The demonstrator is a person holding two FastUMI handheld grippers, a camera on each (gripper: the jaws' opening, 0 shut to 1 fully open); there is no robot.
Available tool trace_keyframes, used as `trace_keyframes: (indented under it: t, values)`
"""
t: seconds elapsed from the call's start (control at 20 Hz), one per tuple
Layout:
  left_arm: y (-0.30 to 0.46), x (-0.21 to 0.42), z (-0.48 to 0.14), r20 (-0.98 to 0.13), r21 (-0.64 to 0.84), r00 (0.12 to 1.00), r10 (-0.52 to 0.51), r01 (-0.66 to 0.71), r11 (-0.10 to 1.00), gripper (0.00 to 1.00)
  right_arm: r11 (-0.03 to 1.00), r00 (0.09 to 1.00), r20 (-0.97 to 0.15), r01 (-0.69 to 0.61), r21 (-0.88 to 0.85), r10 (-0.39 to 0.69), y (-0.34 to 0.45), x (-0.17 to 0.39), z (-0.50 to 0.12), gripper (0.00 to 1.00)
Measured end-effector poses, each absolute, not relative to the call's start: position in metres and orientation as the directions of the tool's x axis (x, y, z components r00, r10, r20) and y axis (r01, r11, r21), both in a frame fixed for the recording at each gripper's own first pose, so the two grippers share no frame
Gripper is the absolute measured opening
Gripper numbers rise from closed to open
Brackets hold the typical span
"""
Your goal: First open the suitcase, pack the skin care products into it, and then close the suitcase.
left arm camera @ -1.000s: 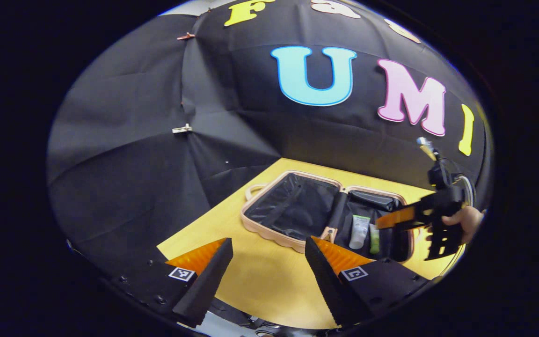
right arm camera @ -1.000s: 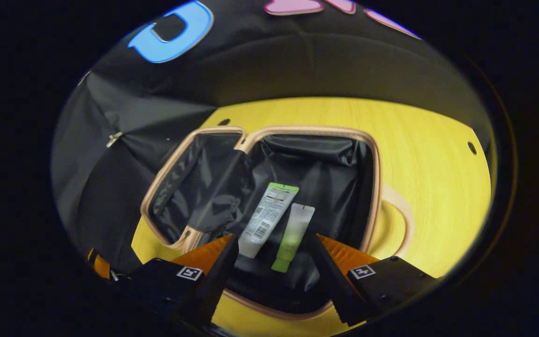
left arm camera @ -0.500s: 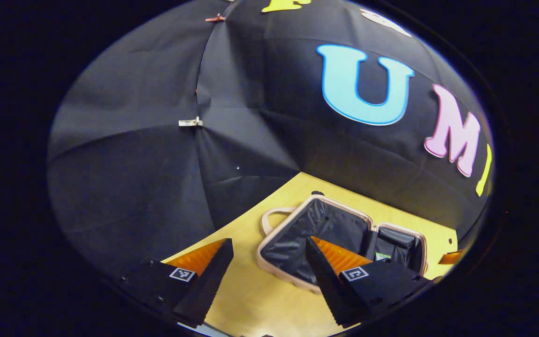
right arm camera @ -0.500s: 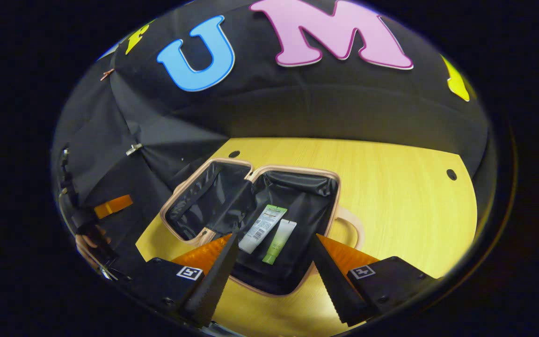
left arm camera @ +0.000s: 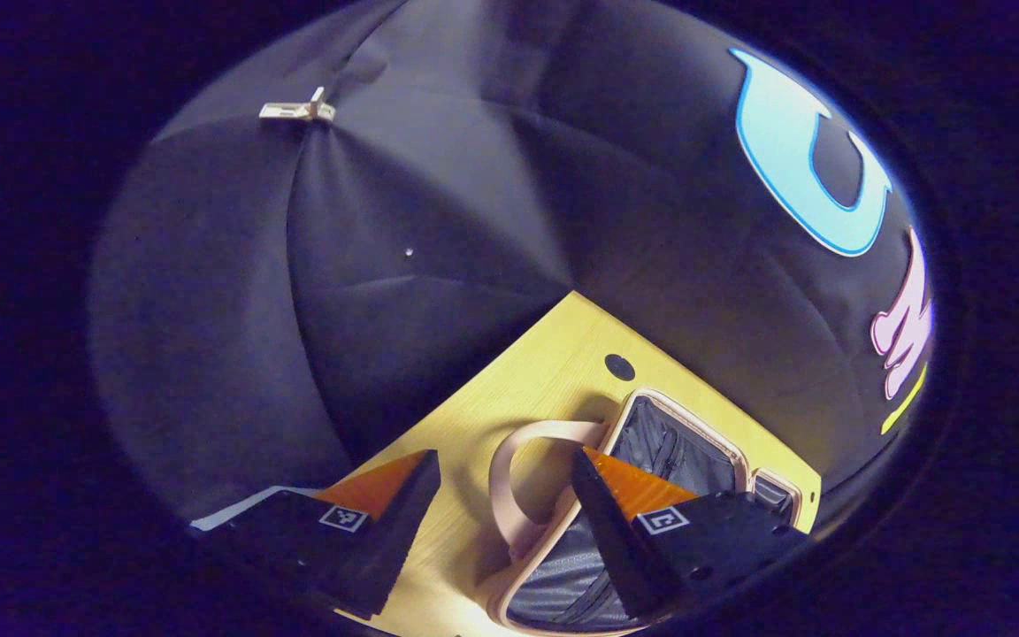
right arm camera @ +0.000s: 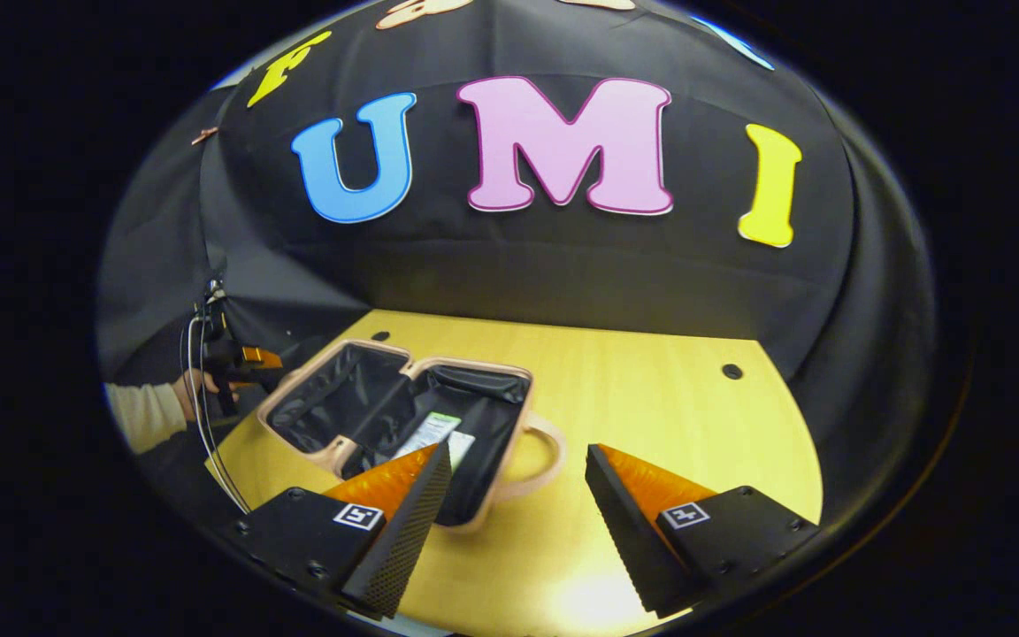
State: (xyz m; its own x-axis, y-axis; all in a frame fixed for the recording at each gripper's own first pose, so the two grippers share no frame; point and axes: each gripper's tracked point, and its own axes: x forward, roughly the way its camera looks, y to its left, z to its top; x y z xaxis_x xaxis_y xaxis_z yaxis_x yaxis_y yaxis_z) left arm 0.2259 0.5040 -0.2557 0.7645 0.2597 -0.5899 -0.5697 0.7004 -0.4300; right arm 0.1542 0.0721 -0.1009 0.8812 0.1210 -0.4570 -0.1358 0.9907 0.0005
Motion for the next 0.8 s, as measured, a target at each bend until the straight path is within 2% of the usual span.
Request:
trace_keyframes:
  t: [0.15, 0.2, 0.35, 0.45, 0.5, 0.6, 0.75, 0.8]
  values:
    - [0.512, 0.236, -0.290, -0.654, -0.436, 0.726, 0.212, -0.591, 0.679, 0.86, 0.998, 0.854, -0.519, -0.064, -0.016, 0.046, 0.051, 0.124, -0.117, 0.98]
    - [0.508, 0.238, -0.299, -0.671, -0.448, 0.720, 0.179, -0.585, 0.676, 0.79, 0.999, 0.846, -0.533, -0.042, -0.011, 0.030, 0.047, 0.116, -0.121, 0.98]
    - [0.494, 0.243, -0.312, -0.693, -0.490, 0.716, 0.085, -0.555, 0.672, 0.69, 1.000, 0.833, -0.553, -0.010, -0.018, -0.002, 0.040, 0.105, -0.130, 0.98]
    - [0.492, 0.247, -0.315, -0.693, -0.493, 0.716, 0.082, -0.554, 0.671, 0.54, 1.000, 0.828, -0.560, 0.000, -0.020, -0.011, 0.038, 0.101, -0.133, 0.98]
    - [0.492, 0.249, -0.313, -0.692, -0.490, 0.717, 0.090, -0.557, 0.670, 0.35, 1.000, 0.830, -0.557, 0.003, -0.022, -0.015, 0.038, 0.101, -0.132, 0.98]
    - [0.492, 0.252, -0.302, -0.671, -0.481, 0.733, 0.111, -0.544, 0.687, 0.19, 1.000, 0.836, -0.548, 0.005, -0.031, -0.021, 0.035, 0.101, -0.131, 0.98]
    - [0.494, 0.246, -0.262, -0.635, -0.390, 0.750, 0.187, -0.520, 0.760, 0.13, 0.999, 0.838, -0.545, 0.015, -0.031, -0.029, 0.028, 0.100, -0.131, 0.98]
    - [0.494, 0.247, -0.240, -0.607, -0.349, 0.767, 0.208, -0.492, 0.798, 0.07, 0.999, 0.839, -0.543, 0.019, -0.028, -0.031, 0.025, 0.099, -0.130, 0.98]
